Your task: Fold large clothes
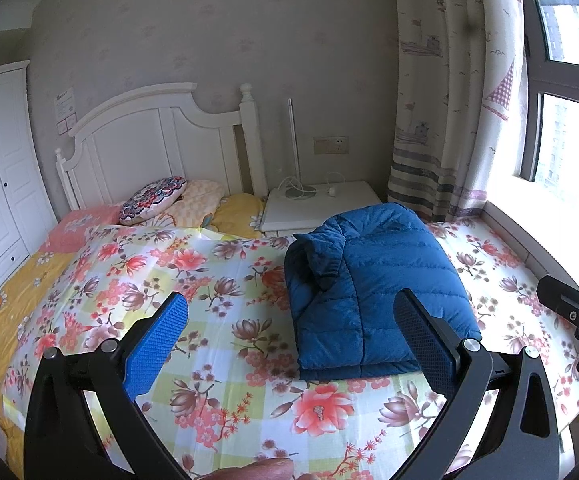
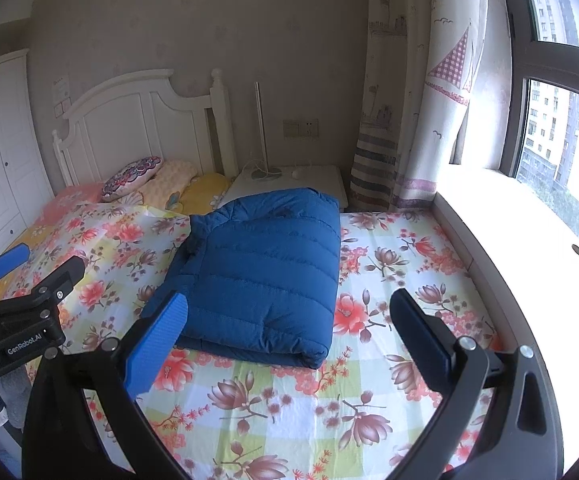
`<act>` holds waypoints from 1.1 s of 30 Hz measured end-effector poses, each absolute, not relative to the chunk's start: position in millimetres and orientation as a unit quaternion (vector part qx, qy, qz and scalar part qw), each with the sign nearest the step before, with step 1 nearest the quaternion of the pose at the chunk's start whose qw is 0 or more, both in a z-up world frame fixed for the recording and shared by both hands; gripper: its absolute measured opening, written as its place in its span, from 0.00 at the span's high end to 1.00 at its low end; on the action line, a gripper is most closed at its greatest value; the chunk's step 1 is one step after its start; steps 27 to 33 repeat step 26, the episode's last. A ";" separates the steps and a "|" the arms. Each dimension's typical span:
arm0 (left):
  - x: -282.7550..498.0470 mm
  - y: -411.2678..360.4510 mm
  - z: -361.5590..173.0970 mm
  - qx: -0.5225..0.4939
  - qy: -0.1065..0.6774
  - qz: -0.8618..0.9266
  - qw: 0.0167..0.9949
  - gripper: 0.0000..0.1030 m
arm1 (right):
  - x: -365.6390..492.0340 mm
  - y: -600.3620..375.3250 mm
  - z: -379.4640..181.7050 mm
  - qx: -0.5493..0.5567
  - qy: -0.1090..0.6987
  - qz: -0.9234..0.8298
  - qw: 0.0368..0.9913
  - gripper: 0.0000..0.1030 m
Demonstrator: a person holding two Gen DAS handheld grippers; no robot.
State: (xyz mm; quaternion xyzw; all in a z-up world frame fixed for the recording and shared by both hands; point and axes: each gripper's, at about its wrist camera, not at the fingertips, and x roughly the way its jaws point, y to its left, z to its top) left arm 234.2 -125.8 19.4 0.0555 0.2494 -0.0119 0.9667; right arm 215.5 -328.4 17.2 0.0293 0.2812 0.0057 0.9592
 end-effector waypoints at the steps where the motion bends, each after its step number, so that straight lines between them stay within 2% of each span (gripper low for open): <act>1: 233.6 -125.2 18.6 0.055 0.250 -0.012 0.967 0.04 | 215.5 -328.2 16.4 0.029 0.282 0.006 0.959 0.02; 14: 245.4 -130.1 7.5 0.054 0.261 -0.017 0.964 0.04 | 225.6 -322.7 6.8 0.028 0.295 0.006 0.955 0.02; 17: 245.6 -129.2 -2.8 0.046 0.234 -0.028 0.971 0.04 | 231.0 -321.5 3.0 0.026 0.301 0.005 0.953 0.02; 19: 259.3 -125.4 -13.1 0.044 0.260 -0.028 0.964 0.04 | 234.4 -321.3 -0.5 0.024 0.305 0.004 0.952 0.02; 23: 306.7 -70.1 -30.2 -0.002 0.338 -0.055 0.940 0.04 | 242.9 -331.0 -9.9 0.018 0.308 0.001 0.951 0.03; 26: 351.9 31.8 -41.0 -0.054 0.362 0.021 0.930 0.04 | 253.1 -369.0 -13.6 0.000 0.293 -0.026 0.956 0.03; 33: 351.9 31.8 -41.0 -0.054 0.362 0.021 0.930 0.04 | 253.1 -369.0 -13.6 0.000 0.293 -0.026 0.956 0.03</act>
